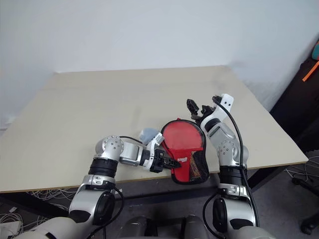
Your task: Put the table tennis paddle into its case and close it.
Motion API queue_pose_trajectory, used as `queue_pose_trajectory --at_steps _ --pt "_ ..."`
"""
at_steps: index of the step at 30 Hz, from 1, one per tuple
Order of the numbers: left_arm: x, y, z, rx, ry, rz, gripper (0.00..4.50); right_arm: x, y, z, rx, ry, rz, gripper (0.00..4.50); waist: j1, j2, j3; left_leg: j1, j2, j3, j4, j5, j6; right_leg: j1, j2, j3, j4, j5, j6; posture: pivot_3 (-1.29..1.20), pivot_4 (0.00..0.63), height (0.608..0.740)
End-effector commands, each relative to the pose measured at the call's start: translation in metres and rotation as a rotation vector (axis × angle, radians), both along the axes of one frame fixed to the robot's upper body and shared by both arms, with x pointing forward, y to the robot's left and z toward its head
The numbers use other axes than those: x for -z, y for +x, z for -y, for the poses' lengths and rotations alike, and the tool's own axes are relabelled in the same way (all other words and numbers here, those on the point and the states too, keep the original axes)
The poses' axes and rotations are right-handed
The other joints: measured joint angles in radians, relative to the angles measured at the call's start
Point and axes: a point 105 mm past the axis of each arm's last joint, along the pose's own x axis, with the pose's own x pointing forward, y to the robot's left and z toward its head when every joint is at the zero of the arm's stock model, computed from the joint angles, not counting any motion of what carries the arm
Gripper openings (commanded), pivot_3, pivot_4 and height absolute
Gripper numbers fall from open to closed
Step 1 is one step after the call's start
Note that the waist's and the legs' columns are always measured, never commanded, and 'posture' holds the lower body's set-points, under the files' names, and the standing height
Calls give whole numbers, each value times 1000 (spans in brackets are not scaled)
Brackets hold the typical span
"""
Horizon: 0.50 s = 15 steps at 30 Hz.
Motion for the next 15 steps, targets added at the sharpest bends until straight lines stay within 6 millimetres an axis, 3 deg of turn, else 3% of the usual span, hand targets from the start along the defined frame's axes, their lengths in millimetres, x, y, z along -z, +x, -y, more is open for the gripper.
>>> queue_pose_trajectory --at_steps 1,3,4,11,15 --pt "-19 18 -11 -51 20 154 37 0 -4 -12 -66 -104 15 4500 -1 0 0 0 0 0 0 0 0 0 0 0 0 0 0 0 0 740" --pt "-23 16 -13 -29 21 192 37 11 -5 -17 -89 -160 -6 4500 -1 0 0 0 1 0 0 0 0 -1 0 0 0 0 0 0 0 740" --pt "-24 15 -15 -22 25 204 246 13 -6 -18 -93 -171 -8 4500 -1 0 0 0 1 0 0 0 0 -1 0 0 0 0 0 0 0 740" --pt "-26 8 -40 18 99 209 2374 16 -6 -17 -91 -176 -17 4500 -1 0 0 0 1 1 0 0 -1 -1 0 0 0 0 0 0 0 740" --pt "-42 0 -49 95 80 279 2374 17 -7 -17 -94 -182 -19 4500 -1 0 0 0 1 1 -1 1 -2 -2 1 0 0 0 0 0 0 740"
